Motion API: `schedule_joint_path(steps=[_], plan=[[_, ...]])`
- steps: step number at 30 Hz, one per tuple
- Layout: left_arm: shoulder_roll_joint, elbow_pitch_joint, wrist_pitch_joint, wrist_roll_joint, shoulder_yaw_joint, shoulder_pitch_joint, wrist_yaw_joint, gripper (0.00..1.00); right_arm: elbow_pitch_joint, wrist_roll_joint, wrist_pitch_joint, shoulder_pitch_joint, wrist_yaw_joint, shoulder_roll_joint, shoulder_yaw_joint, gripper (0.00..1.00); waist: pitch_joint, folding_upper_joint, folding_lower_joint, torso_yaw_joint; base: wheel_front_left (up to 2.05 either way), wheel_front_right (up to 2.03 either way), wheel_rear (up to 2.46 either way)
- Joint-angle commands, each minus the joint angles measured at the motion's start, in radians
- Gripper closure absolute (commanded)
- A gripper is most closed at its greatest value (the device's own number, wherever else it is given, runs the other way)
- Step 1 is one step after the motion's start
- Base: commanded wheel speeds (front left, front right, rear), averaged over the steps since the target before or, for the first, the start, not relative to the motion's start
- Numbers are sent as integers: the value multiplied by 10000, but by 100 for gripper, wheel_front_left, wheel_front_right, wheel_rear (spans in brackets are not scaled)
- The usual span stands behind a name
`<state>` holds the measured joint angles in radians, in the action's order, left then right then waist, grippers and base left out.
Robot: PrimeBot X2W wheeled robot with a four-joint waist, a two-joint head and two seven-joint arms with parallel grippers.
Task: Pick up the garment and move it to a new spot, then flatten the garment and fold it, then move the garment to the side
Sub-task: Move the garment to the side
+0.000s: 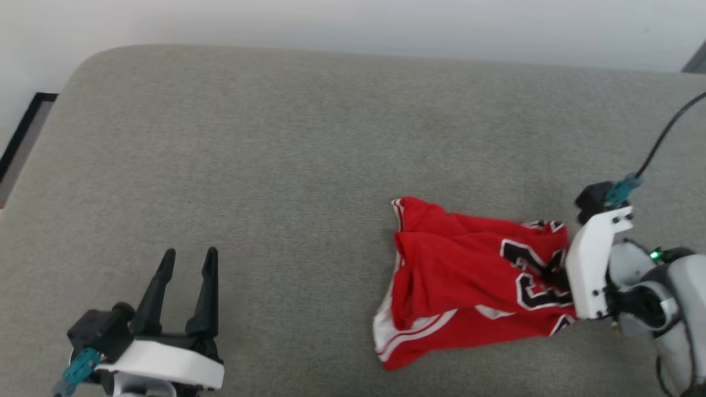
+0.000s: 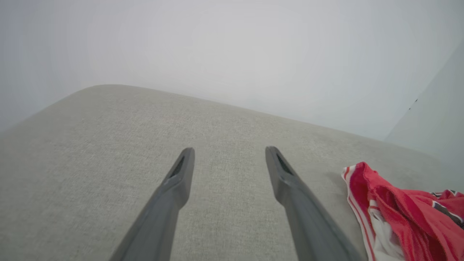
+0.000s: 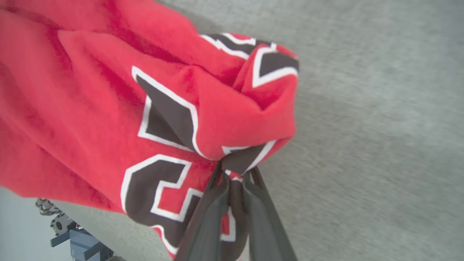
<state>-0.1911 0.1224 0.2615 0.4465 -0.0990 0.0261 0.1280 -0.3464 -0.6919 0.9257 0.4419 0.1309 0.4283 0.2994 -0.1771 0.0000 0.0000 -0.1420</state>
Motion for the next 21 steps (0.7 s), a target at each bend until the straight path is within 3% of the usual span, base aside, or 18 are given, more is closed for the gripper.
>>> schedule_joint_path(steps=[1,13,21], plan=[[-43,-27,45,35,-37,169,34,0,86,97,10,110,-3,98,-97,100,-73,0,0,124,0,0,0],[-237,18,45,-62,-1090,1609,35,0,186,872,-196,1320,-3,941,-1223,100,-806,0,0,1326,0,0,0],[-424,84,45,-16,-2037,2863,34,0,-454,1620,-1111,2512,-3,1389,-1622,100,-1525,0,0,2179,0,0,0]])
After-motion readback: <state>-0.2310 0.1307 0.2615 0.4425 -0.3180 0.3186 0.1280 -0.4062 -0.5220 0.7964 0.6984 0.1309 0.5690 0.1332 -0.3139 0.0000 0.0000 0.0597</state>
